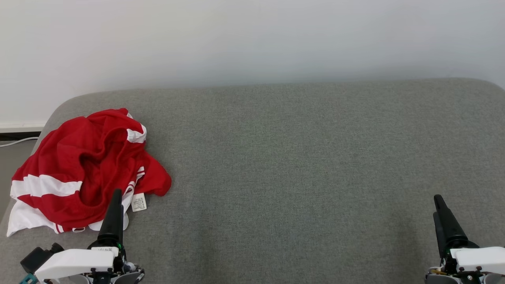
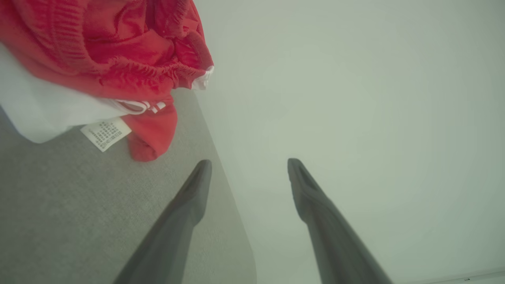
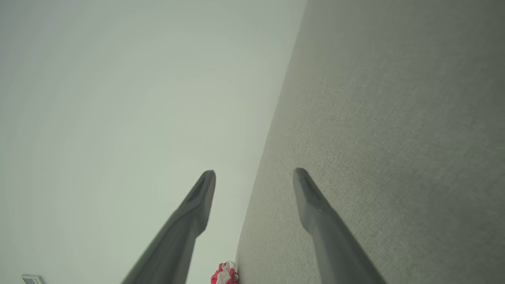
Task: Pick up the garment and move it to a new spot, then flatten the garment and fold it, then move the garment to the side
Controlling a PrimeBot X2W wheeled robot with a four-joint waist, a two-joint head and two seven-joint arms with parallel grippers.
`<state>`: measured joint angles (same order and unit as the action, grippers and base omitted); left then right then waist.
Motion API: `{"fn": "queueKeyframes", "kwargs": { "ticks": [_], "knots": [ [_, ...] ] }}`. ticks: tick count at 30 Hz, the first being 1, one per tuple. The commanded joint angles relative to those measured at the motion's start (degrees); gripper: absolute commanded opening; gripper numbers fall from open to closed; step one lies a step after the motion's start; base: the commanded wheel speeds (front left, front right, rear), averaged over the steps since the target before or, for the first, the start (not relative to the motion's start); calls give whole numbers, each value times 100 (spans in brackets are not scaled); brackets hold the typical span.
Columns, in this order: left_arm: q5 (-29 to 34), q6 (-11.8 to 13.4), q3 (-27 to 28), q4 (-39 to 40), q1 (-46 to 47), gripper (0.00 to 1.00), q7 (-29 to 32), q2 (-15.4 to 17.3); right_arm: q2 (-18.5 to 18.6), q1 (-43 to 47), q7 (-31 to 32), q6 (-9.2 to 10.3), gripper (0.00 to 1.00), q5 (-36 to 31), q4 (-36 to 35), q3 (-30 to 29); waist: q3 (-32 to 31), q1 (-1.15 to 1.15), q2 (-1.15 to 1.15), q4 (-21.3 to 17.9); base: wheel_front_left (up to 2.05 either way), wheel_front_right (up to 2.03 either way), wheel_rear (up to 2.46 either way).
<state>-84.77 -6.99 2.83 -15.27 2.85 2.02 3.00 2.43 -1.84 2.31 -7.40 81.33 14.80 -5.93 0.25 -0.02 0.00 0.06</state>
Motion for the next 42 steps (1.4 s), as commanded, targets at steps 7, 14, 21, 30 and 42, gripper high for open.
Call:
{"fn": "queueKeyframes", "kwargs": {
  "ticks": [7,14,21,30,42],
  "knots": [
    [872,-13,82,349,359,100,-154,95,166,-297,-183,-3,100,-974,-374,137,-4,1,0,2,0,0,0],
    [1755,51,39,524,381,100,-272,139,224,-328,-301,-4,100,-1877,-483,229,-14,1,0,1,0,0,0],
    [2518,143,-51,645,348,100,-390,194,251,-343,-420,-4,100,-2633,-536,324,-34,1,0,-7,0,0,0],
    [3360,300,-149,636,290,100,-540,283,255,-330,-570,-5,100,-3542,-584,449,-66,1,0,-22,0,0,0],
    [4251,467,-261,519,277,100,-725,378,187,-249,-755,-5,100,-4445,-506,558,-105,2,0,-34,0,0,0]
  ]
}}
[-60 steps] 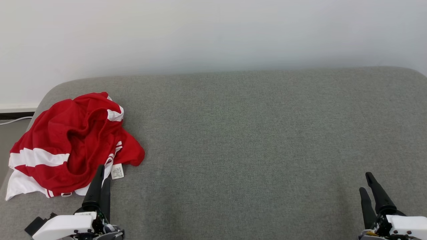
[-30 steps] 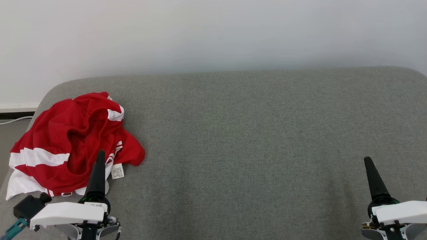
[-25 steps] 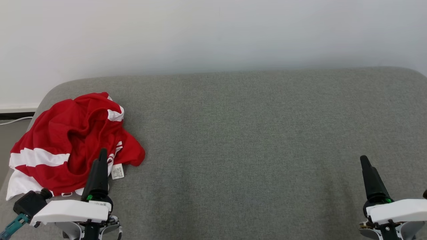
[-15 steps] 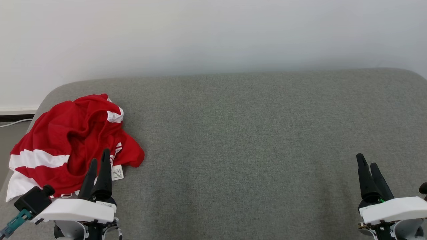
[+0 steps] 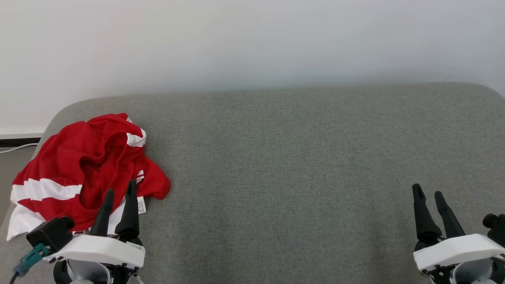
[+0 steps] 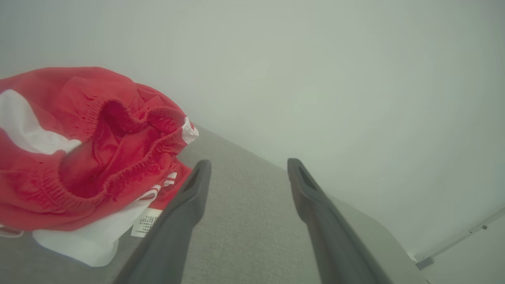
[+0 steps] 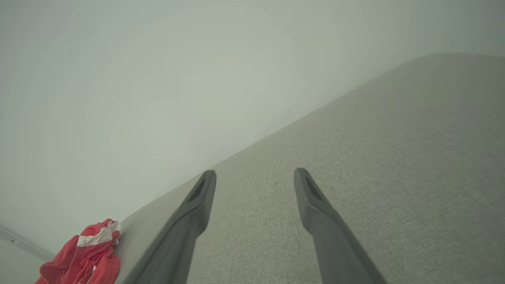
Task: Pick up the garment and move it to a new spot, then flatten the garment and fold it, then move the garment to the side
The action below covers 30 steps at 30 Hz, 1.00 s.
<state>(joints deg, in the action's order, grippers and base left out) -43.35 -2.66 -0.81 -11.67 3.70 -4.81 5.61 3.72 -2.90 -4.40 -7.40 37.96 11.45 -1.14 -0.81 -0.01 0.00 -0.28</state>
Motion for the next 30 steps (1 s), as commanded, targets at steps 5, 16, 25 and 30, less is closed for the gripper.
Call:
{"fn": "queueKeyframes", "kwargs": {
  "ticks": [5,16,25,30],
  "knots": [
    [468,86,48,90,184,100,-127,144,40,-128,-168,-6,100,-493,-88,141,-8,0,0,-5,0,0,0],
    [1258,164,-90,-91,175,100,-293,192,4,-103,-370,-6,100,-1542,16,222,-27,0,0,17,0,0,0],
    [1809,227,-168,-212,170,100,-367,234,-29,-48,-521,-7,100,-2231,25,239,-60,0,0,29,0,0,0],
    [2076,230,-207,-245,161,100,-377,260,-50,-31,-605,-7,100,-2568,47,236,-74,0,0,25,0,0,0]
  ]
}}
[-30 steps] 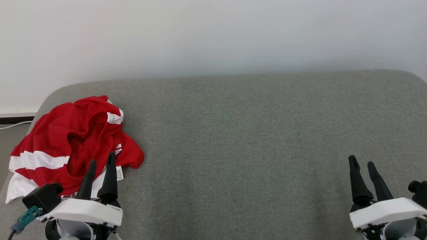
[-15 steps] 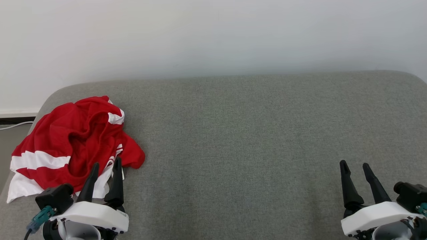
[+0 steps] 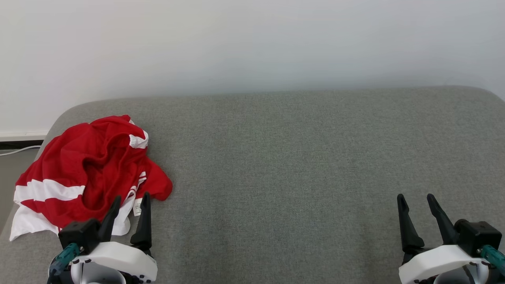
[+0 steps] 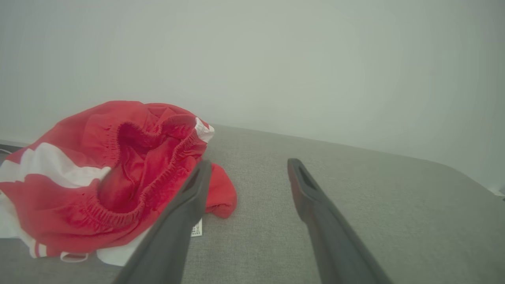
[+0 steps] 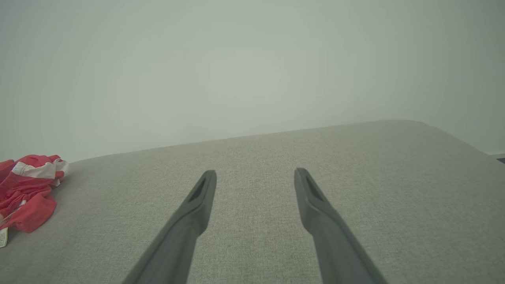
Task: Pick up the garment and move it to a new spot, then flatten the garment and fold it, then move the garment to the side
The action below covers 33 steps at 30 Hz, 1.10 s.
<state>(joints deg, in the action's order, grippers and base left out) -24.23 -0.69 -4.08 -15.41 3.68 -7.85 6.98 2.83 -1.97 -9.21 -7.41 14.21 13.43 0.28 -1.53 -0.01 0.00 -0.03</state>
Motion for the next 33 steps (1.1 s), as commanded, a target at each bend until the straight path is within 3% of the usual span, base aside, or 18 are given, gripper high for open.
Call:
{"fn": "queueKeyframes", "kwargs": {
  "ticks": [1,11,28,33],
  "knots": [
    [205,22,110,125,166,100,-75,119,34,-113,-140,-6,100,-239,-142,89,-4,0,0,0,0,0,0],
    [457,-93,100,32,164,100,-107,50,3,-24,-308,-7,100,-526,-107,48,-46,0,0,-16,0,0,0],
    [1251,-28,-19,-31,168,100,-126,114,6,-29,-577,-8,100,-1435,-46,144,-80,0,0,6,0,0,0],
    [1195,-17,-24,-46,173,100,-111,111,6,-17,-579,-8,100,-1384,-52,125,-75,0,0,35,0,0,0]
  ]
}}
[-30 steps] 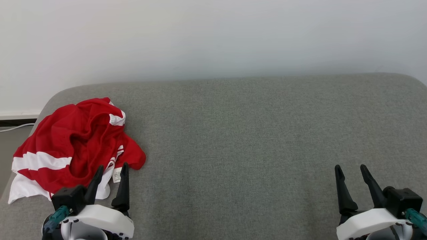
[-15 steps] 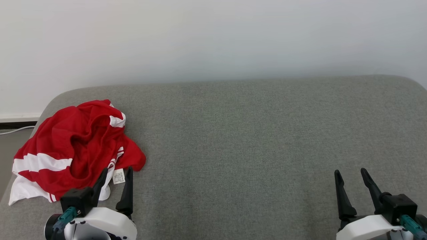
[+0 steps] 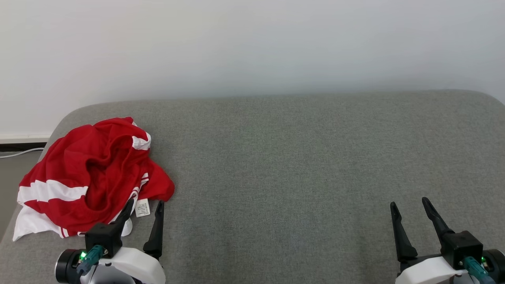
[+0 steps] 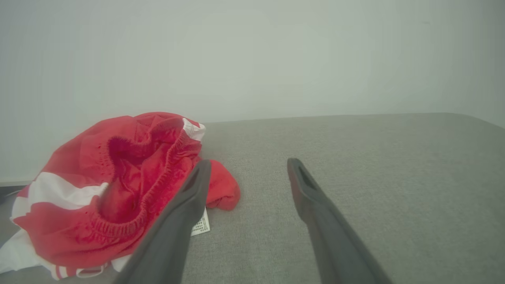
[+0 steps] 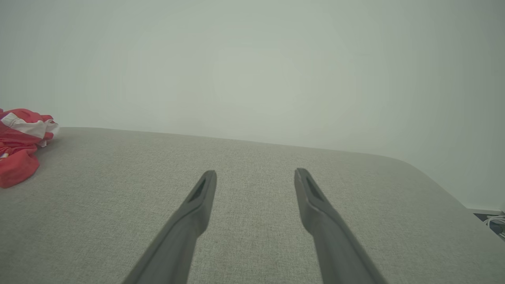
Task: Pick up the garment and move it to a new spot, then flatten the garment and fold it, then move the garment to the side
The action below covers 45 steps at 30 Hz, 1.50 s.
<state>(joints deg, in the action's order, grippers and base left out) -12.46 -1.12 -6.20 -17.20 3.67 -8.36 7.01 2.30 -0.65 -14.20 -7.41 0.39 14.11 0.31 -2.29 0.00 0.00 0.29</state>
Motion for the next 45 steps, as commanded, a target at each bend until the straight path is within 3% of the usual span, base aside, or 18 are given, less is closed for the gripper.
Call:
{"fn": "queueKeyframes", "kwargs": {
  "ticks": [1,14,25,40,45],
  "knots": [
    [11,29,186,126,171,100,-53,112,58,-145,-80,-8,100,16,-121,117,1,0,0,5,0,0,0],
    [-121,76,167,94,216,100,-82,89,58,-140,-80,-8,100,239,-176,185,28,0,0,236,0,0,0],
    [-246,167,227,177,144,100,-112,89,58,-168,-80,-8,100,484,-352,442,68,0,0,963,0,0,0],
    [-330,234,164,319,116,100,-97,97,58,-131,-80,-8,100,604,-524,684,143,0,0,2283,0,0,0],
    [-380,216,143,304,105,100,-108,103,58,-139,-80,-8,100,632,-502,659,155,0,0,2498,0,0,0]
  ]
}}
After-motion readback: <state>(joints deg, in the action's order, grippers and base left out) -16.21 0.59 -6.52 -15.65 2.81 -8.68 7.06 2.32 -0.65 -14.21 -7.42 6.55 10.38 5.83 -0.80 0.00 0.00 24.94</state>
